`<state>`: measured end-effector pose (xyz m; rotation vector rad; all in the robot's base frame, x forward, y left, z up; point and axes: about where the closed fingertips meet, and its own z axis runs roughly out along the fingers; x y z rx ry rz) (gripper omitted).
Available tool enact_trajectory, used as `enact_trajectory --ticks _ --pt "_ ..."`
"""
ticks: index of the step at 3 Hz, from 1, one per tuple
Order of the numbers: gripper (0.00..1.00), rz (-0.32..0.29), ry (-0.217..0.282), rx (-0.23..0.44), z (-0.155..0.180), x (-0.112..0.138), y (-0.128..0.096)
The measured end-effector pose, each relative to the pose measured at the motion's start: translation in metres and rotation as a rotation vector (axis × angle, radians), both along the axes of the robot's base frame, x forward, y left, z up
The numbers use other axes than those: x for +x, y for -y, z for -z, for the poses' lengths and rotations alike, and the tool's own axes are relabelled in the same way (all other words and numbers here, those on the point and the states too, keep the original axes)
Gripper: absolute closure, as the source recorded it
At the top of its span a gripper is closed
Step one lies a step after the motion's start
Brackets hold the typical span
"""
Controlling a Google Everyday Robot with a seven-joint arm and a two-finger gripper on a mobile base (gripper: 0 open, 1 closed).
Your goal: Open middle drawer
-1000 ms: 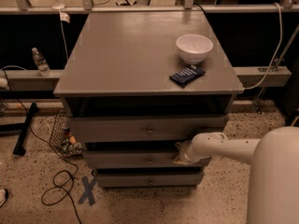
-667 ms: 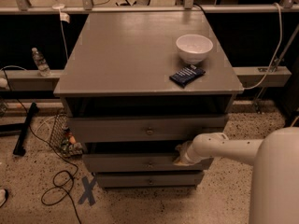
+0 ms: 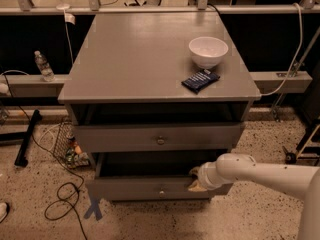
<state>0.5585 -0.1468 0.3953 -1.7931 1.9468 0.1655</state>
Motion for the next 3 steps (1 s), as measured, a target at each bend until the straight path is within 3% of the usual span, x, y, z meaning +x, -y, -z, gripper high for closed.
enact_trajectory --ticks 3 --pt "1.00 0.024 -0.015 0.030 0.001 -0.018 0.005"
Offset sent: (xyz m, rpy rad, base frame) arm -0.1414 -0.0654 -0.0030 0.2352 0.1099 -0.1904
